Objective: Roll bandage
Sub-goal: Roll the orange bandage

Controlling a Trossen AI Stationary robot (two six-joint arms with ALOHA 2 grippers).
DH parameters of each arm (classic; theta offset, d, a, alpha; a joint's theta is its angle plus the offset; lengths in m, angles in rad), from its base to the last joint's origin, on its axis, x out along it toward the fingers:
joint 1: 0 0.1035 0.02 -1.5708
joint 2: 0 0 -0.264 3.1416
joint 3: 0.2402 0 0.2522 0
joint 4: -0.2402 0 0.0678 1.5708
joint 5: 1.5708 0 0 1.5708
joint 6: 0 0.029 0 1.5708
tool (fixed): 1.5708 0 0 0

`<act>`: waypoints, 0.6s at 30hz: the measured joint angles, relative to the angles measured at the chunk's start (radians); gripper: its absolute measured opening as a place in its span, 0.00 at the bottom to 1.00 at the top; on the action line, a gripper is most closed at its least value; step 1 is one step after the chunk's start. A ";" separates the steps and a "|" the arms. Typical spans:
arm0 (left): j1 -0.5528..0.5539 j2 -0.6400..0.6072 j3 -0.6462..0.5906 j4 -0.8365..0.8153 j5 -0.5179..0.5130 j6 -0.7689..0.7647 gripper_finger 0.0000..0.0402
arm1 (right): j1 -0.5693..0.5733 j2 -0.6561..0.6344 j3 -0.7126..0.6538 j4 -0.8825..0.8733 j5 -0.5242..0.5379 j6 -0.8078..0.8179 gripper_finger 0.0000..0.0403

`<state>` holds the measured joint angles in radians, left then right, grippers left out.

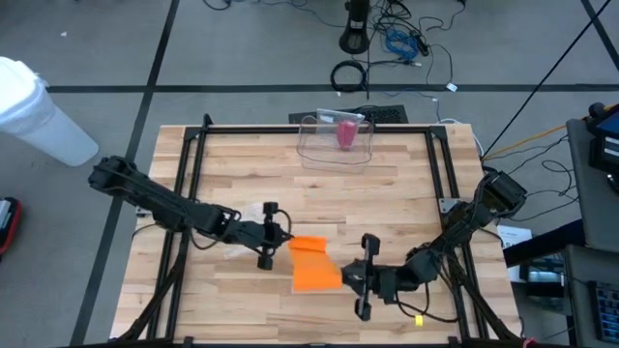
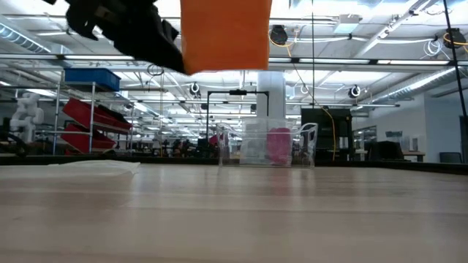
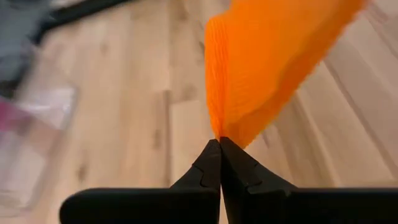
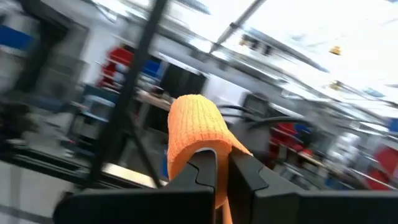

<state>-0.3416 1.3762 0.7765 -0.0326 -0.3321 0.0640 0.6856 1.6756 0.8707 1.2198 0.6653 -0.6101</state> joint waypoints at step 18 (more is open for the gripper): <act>-0.080 0.008 0.000 0.079 0.302 -0.008 0.00 | -0.044 0.000 0.000 -0.049 0.408 -0.133 0.01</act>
<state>-0.4212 1.3842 0.7761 0.0460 -0.0303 0.0563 0.6415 1.6760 0.8707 1.1706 1.0728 -0.7430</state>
